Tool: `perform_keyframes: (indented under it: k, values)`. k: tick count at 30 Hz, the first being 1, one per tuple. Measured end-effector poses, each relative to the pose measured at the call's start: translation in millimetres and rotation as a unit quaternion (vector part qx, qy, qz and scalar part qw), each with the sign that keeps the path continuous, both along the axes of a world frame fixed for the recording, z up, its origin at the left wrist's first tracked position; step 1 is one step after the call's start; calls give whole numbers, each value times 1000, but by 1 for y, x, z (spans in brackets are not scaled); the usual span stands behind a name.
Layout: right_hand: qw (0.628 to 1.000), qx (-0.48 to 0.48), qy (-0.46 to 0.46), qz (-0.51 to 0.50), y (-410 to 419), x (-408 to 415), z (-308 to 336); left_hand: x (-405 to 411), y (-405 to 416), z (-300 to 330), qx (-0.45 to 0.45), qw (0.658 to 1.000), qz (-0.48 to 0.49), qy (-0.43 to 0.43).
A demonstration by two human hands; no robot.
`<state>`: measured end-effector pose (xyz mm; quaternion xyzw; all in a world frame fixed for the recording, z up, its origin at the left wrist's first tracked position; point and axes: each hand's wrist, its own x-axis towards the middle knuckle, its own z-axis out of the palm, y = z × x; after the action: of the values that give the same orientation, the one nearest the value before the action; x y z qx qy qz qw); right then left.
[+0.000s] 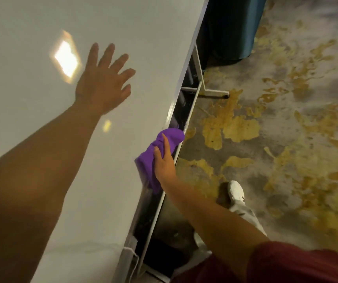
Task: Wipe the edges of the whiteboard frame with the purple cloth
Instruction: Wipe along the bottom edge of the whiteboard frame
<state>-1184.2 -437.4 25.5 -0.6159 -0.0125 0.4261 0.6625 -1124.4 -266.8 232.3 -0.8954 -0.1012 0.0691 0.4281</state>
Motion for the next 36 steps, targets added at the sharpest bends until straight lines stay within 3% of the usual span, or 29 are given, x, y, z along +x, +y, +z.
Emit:
perform_keyframes:
  k: [3, 6, 12, 18, 24, 36]
  values:
    - [1000, -10, -13, -16, -15, -53, -3, -21, -21, -7, -72, 994, 40, -71]
    - [999, -20, -15, -26, -16, -66, 1, -60, -54, -21, -111, 993, 40, -26]
    - [998, -12, -47, -27, -19, -59, 5, -216, -79, -19, -53, 998, 36, 21]
    - [996, -59, -63, -12, -2, -8, 12, -314, -94, -18, -69, 995, 52, -51]
    - [997, -48, -59, -27, -3, -11, 9, -314, -87, -40, -58, 993, 36, -98]
    - [999, -8, -27, 17, -49, -133, -10, -315, -102, -34, -46, 993, 61, -94]
